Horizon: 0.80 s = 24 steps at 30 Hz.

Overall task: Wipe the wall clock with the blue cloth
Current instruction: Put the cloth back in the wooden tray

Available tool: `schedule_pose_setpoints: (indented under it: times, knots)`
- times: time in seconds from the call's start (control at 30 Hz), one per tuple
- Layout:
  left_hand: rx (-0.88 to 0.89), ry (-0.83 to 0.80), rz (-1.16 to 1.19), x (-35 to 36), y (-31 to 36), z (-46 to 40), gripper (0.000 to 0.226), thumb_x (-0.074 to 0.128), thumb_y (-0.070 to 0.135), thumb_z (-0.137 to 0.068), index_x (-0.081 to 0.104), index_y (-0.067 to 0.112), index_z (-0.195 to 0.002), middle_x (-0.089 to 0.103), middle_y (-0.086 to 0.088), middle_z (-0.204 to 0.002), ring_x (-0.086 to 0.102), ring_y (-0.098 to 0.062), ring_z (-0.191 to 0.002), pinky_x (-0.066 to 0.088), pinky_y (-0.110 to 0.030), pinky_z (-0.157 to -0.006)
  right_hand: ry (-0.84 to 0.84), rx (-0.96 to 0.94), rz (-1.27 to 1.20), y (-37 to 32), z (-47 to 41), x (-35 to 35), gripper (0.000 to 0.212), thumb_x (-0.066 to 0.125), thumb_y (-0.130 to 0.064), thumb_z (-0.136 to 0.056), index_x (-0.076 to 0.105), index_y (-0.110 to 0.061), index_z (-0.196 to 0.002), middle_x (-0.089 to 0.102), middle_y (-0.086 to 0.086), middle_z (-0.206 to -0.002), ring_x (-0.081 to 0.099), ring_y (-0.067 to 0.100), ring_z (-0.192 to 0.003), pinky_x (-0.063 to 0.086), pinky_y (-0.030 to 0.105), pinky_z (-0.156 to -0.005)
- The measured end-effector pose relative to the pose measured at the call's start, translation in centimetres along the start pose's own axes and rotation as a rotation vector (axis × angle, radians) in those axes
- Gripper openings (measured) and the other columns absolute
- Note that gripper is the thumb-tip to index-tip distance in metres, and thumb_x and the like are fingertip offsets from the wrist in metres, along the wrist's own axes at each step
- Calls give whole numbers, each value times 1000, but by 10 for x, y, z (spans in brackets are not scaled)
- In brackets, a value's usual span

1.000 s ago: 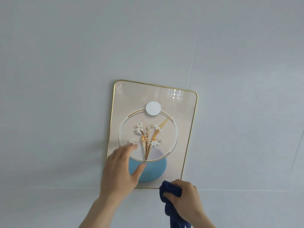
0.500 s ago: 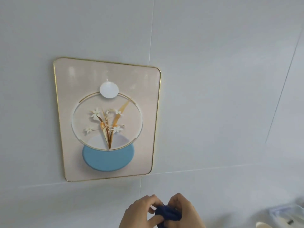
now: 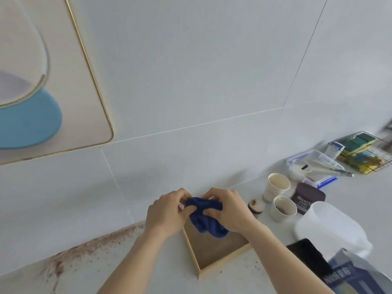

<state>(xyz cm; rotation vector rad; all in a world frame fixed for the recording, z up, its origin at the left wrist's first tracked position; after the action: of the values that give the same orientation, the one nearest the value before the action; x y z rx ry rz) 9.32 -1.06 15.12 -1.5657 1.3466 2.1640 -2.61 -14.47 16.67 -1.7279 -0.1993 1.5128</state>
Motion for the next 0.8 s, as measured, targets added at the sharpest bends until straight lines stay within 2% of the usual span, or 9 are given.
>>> schedule_pose_setpoints:
  times: [0.1, 0.3, 0.43, 0.57, 0.6, 0.67, 0.73, 0.8]
  knots:
    - [-27, -12, -3, 32, 2, -11, 11, 67, 49, -93, 63, 43, -101, 72, 27, -100, 68, -6, -88, 51, -30, -73, 42, 15, 132, 27, 1, 1, 19, 70, -30, -87, 73, -34, -106, 76, -7, -93, 69, 20, -82, 60, 42, -72]
    - [-44, -32, -106, 93, -2, -22, 17, 62, 50, -99, 64, 49, -116, 71, 23, -105, 69, -11, -98, 45, -28, -71, 92, 8, 277, 77, 3, 31, 30, 56, -21, -100, 67, -33, -126, 66, -5, -108, 61, 21, -98, 55, 40, -78]
    - [-28, -5, -227, 124, -10, -20, 20, 59, 43, -103, 65, 44, -122, 73, 17, -110, 65, -13, -99, 40, -25, -75, 131, 25, 385, 104, 8, 54, 28, 66, -18, -96, 67, -27, -123, 68, -4, -105, 61, 21, -96, 55, 34, -72]
    - [-37, -10, -284, 146, -18, -12, 20, 55, 36, -106, 68, 37, -122, 73, 13, -118, 63, -14, -103, 40, -24, -78, 71, 45, 404, 124, 13, 80, 35, 71, -10, -91, 67, -25, -122, 68, -3, -107, 59, 21, -96, 50, 31, -75]
    - [-25, -30, -277, 152, -21, -11, 23, 56, 36, -106, 66, 37, -127, 72, 14, -123, 64, -14, -108, 43, -24, -82, 34, 45, 395, 129, 14, 87, 36, 70, -10, -92, 66, -25, -124, 67, -3, -109, 57, 21, -98, 49, 31, -78]
    - [8, -100, -266, 163, -24, -5, 38, 57, 39, -105, 55, 38, -143, 64, 15, -139, 59, -14, -125, 45, -28, -101, -41, 47, 402, 139, 18, 101, 38, 70, -15, -93, 63, -27, -128, 64, -2, -118, 55, 23, -108, 49, 33, -89]
    - [34, -208, -295, 177, -29, 3, 55, 56, 44, -105, 41, 37, -157, 51, 14, -157, 46, -14, -145, 35, -32, -119, -130, 73, 420, 149, 23, 113, 42, 67, -16, -93, 59, -27, -134, 56, 1, -138, 46, 28, -130, 46, 38, -102]
    - [45, -288, -320, 188, -33, 11, 64, 53, 49, -105, 31, 37, -164, 36, 11, -169, 32, -15, -157, 24, -34, -127, -208, 97, 440, 158, 30, 122, 48, 63, -20, -93, 54, -27, -140, 38, 5, -159, 26, 31, -150, 38, 46, -115]
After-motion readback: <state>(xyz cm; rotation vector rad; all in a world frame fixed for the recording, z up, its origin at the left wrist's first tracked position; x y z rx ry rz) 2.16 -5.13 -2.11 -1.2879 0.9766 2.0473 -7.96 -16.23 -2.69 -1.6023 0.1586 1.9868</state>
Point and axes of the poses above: each hand's wrist, its own z-axis away from the middle knuckle, its own x-axis out of the palm, y = z × x, the point moved 7 cm from there along -z, towards the middle knuckle
